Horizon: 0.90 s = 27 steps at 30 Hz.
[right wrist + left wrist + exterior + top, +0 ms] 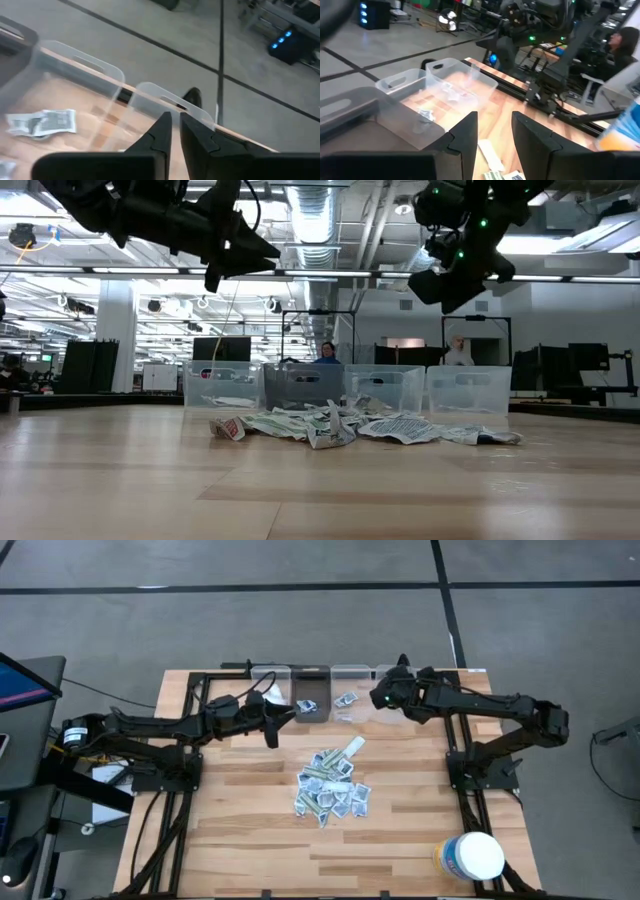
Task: Pick & Place First Aid Supplies
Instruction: Put the ointment pack into the right transparent bin
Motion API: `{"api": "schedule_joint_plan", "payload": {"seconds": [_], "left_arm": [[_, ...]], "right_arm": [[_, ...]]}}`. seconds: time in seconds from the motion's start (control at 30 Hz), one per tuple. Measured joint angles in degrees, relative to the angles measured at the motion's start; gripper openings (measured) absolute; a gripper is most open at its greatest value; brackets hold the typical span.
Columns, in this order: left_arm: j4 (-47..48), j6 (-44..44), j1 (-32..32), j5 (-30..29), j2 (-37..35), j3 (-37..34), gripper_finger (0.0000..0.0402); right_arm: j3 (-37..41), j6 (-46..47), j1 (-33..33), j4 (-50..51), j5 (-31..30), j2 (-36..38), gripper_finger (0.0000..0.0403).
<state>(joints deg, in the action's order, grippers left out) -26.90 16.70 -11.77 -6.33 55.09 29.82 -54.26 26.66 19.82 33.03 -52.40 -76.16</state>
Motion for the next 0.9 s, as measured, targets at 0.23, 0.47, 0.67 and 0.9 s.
{"api": "schedule_joint_plan", "payload": {"seconds": [0.23, 0.47, 0.67, 0.9], "left_arm": [[-0.1, -0.1, 0.0, -2.4, 0.0, 0.0, 0.0118], [-0.1, 0.1, 0.0, -2.4, 0.0, 0.0, 0.0117], [0.2, 0.1, 0.0, -2.4, 0.0, 0.0, 0.0117], [6.2, 0.5, 0.2, -1.7, 0.1, 0.0, 0.0117]], "right_arm": [[0.0, 0.0, 1.7, 0.2, 1.3, 0.0, 0.0080], [0.0, -0.2, 0.9, 0.4, 3.5, 0.0, 0.0112], [0.0, -3.0, -1.6, 0.2, 4.8, 0.0, 0.0116], [0.1, -7.6, -9.2, -8.0, 9.1, 0.0, 0.0116]]}}
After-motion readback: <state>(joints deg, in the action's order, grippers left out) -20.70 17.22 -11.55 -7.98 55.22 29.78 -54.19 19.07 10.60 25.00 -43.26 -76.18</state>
